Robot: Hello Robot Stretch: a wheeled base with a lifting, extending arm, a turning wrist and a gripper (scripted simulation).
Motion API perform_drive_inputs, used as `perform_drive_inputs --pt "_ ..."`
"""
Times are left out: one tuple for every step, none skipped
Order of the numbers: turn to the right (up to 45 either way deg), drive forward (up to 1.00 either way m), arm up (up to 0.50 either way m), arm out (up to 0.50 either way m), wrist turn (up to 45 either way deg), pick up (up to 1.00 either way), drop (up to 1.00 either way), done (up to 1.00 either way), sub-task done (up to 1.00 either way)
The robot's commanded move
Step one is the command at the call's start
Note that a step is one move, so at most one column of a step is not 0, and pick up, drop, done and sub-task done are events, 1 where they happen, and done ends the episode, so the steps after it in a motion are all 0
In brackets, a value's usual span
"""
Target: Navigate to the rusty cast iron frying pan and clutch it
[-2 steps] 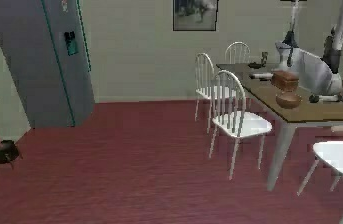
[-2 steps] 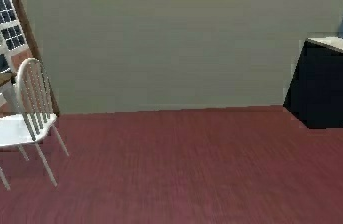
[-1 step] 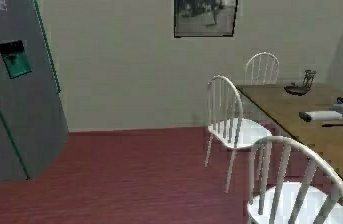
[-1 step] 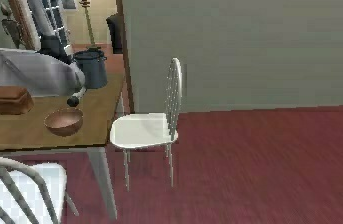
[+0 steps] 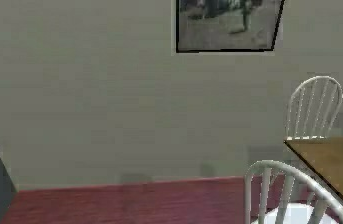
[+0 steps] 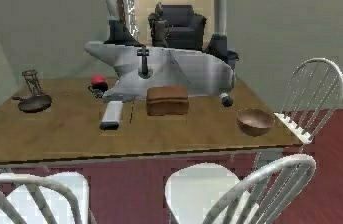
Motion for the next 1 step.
perform_drive_inputs --pt "0.0 0.85 0.0 0.0 0.0 0.0 0.0 0.0 0.0"
